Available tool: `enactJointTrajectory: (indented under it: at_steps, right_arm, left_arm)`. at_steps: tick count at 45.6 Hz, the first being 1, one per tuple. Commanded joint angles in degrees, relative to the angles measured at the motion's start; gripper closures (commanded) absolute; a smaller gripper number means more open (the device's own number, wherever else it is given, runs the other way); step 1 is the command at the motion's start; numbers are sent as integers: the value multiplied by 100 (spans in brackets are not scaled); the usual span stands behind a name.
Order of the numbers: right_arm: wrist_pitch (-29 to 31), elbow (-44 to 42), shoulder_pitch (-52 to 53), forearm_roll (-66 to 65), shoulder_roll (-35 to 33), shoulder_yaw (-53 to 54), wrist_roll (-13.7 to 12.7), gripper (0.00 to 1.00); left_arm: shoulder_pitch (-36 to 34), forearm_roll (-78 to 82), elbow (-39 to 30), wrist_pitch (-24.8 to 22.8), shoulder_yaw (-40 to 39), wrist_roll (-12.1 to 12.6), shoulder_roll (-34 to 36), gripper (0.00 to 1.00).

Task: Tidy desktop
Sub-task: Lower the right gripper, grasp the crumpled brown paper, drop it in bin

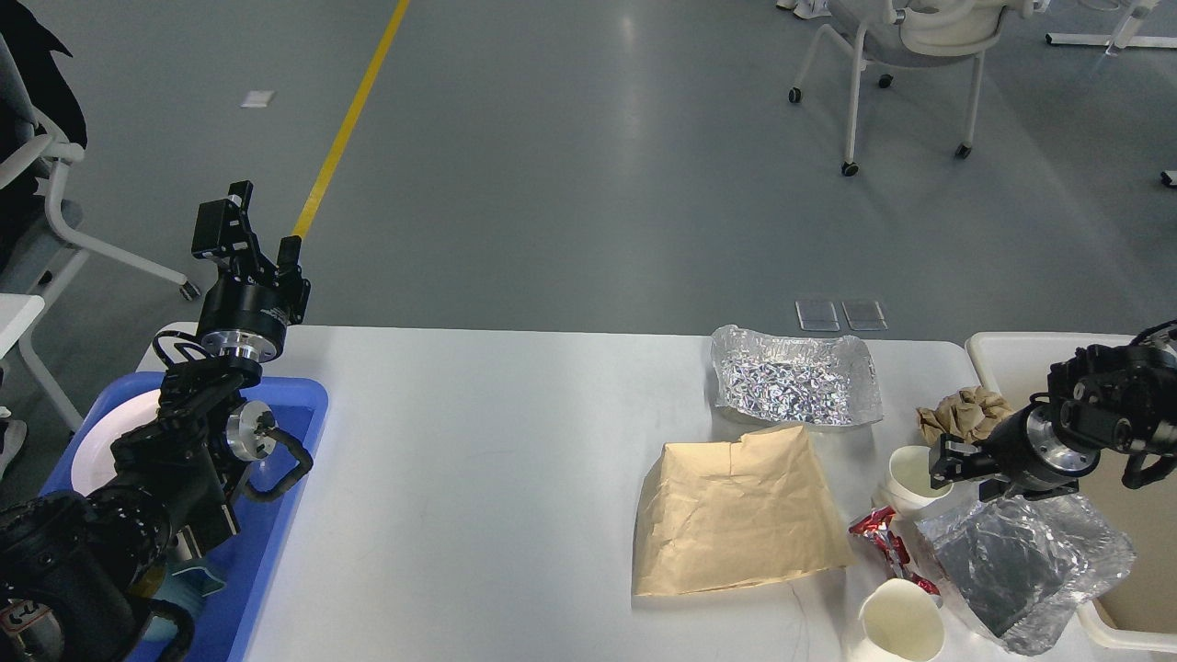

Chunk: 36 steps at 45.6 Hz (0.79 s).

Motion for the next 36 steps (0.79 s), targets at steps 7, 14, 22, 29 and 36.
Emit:
enactJointTrajectory:
  at_steps: [7,14,22,29,36]
  right_arm:
    - [-71,-4,48,249,-97,24,5,100]
    - [-71,14,22,249,-88,139,5,100]
    - [-9,75,145,258,-123,226,5,100]
    - [280,102,593,249,-553,297,23,100]
    - [755,154,1208,249,-949,297,58,100]
  left_arm:
    - [0,0,0,0,0,0,12,4]
    - [0,0,0,0,0,0,-6,3]
    - [0,0,0,0,0,0,-6,4]
    - [0,0,0,0,0,0,-6,3]
    - [0,0,0,0,0,0,-6,4]
